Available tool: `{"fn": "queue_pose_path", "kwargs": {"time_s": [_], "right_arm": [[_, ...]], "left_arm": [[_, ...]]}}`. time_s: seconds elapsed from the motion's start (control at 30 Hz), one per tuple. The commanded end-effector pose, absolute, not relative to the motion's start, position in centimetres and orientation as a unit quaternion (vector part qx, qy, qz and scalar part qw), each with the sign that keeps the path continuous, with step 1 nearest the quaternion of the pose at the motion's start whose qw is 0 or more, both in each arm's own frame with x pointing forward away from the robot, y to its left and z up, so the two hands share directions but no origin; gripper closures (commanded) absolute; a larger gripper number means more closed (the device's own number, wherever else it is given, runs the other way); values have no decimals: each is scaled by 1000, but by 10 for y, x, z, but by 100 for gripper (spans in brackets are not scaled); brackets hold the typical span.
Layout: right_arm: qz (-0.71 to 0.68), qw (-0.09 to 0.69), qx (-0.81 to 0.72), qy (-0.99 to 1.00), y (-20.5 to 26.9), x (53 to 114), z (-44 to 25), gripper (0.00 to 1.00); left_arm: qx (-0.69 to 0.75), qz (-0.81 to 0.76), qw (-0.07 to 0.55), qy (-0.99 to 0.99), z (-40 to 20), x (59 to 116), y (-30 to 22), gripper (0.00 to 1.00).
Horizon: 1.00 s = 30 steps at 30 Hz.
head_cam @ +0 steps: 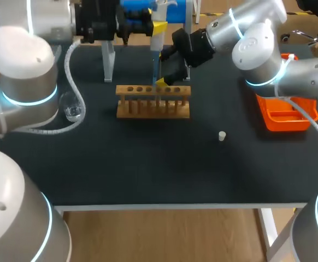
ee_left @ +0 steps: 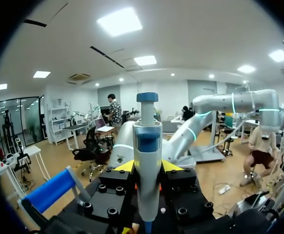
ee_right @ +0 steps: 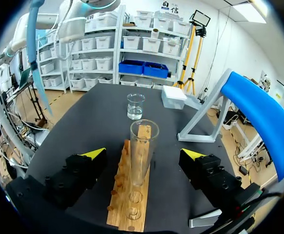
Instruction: Invert the test tube, pick up the pipette, mount the tip to pipette, aspirate from beaker and dispense into the tube, eject the tip, return the pipette, and cap with the stopper.
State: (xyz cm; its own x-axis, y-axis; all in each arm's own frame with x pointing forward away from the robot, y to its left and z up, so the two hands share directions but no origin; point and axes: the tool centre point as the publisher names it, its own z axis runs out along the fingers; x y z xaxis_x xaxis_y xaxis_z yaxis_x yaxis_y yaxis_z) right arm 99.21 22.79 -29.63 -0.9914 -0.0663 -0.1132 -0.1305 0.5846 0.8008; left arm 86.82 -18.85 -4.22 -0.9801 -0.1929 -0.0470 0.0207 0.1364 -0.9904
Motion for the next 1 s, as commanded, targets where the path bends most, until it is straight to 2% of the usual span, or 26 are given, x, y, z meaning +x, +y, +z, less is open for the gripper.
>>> {"fn": "queue_pose_path", "kwargs": {"time_s": [0.03,0.57,0.83,1.0], "right_arm": [[452,35,-56,890,227,992,-296,0],[452,35,-56,890,227,992,-296,0],[452,35,-56,890,227,992,-296,0],[452,35,-56,890,227,992,-296,0]], "left_arm": [[-54,-662,81,743,-45,866,-184,100],[-54,-662,81,743,-45,866,-184,100],[-52,-647,76,756,-82,858,-192,100],[-36,-653,96,750,-95,851,-196,100]]}}
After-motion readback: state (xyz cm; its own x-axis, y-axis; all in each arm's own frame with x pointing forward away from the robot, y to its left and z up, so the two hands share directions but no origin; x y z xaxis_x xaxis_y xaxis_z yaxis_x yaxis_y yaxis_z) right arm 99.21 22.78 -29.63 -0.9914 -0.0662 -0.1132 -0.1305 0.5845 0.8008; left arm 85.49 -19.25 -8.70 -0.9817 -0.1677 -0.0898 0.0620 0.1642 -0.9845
